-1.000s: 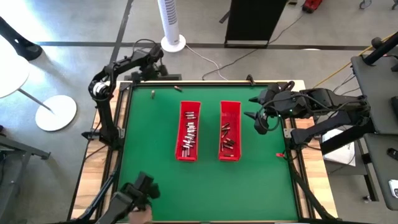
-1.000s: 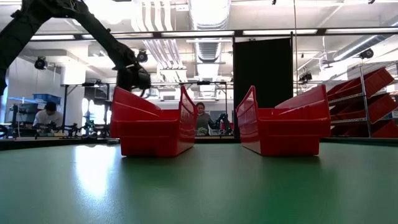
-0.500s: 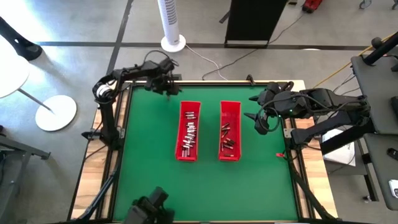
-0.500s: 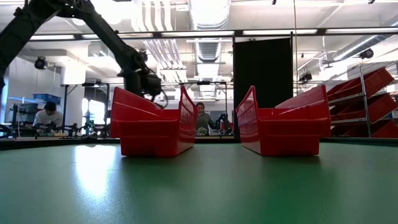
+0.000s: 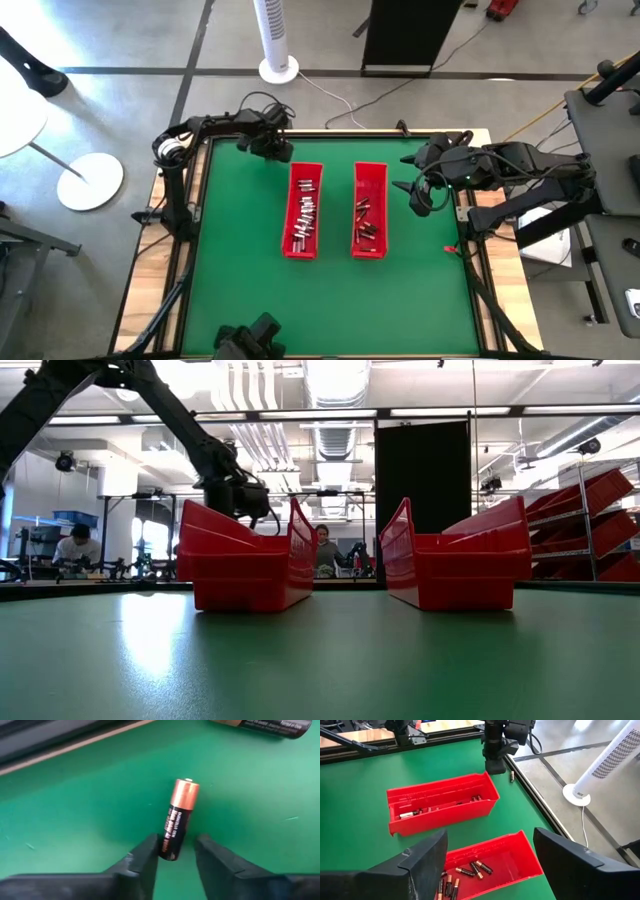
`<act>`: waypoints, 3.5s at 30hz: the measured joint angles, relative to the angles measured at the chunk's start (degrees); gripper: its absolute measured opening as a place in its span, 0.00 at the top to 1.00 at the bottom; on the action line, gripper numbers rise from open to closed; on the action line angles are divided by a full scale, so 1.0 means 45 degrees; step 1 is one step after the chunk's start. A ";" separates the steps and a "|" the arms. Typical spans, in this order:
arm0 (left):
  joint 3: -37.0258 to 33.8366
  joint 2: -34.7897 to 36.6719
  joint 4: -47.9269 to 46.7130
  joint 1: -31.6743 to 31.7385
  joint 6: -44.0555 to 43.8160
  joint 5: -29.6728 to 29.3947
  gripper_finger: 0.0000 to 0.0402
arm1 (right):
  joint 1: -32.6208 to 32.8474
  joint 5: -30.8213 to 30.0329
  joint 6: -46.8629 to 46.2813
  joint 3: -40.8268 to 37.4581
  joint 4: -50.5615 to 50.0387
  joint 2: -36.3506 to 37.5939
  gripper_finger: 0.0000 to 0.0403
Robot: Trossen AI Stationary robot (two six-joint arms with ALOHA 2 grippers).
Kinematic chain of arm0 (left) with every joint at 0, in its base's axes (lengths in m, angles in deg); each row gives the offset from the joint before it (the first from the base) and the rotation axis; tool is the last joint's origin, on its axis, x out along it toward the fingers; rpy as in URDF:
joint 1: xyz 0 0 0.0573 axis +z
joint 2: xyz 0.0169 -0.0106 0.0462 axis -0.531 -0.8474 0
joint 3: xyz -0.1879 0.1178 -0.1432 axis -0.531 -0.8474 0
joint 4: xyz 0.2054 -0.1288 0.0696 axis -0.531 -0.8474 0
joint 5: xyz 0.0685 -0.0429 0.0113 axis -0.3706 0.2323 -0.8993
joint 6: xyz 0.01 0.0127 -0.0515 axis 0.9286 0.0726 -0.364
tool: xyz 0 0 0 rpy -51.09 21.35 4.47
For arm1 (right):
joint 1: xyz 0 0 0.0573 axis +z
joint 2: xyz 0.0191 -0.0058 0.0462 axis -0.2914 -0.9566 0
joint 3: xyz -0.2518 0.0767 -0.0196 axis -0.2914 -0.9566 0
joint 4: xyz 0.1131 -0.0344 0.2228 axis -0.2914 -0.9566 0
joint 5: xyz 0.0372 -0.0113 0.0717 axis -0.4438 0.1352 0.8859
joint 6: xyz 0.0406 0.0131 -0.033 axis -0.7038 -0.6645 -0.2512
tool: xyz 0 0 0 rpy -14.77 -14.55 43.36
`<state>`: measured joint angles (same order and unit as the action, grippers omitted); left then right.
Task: Sort batteries
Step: Put the black battery into the right red bin
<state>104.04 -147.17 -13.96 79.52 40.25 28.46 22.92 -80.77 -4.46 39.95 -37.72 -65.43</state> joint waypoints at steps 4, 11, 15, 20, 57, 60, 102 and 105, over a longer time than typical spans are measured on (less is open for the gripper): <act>-0.0029 -0.0008 0.0013 0.0014 0.0410 -0.0194 0.88 | 0.0000 -0.0005 0.0046 0.0000 0.0078 -0.0005 0.30; -0.0051 -0.0007 0.0140 -0.0067 0.1360 -0.0159 0.93 | -0.0005 -0.0007 0.0513 0.0085 0.0051 0.0039 0.31; -0.0082 0.0337 0.0178 -0.0339 0.2389 -0.0231 0.92 | -0.0179 -0.0096 0.0979 0.0508 0.0117 0.0034 0.29; -0.0140 0.1145 0.0365 -0.0523 0.3230 0.0100 0.94 | -0.0659 -0.0107 0.1828 0.0631 0.0144 0.0019 0.27; -0.0020 0.7244 1.2483 -0.8369 0.3646 0.1680 0.93 | -0.2778 0.5032 0.3210 0.1821 0.8777 -0.2606 0.38; 0.0657 0.6891 1.2473 -0.8356 0.3909 0.2443 0.93 | -0.2813 0.5008 0.2916 0.1821 0.8716 -0.2644 0.39; 0.2278 0.7277 0.5049 -0.8655 0.3374 0.1017 0.71 | -0.2698 0.4902 0.2260 0.2150 0.3713 -0.2352 0.90; 0.2278 0.8092 0.1540 -0.8979 0.2428 -0.0358 0.68 | -0.2522 0.4901 0.2126 0.1684 0.2181 -0.2445 0.90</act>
<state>114.30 -110.75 -7.03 39.11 51.18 26.85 11.57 -58.72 5.11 47.53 -27.90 -76.43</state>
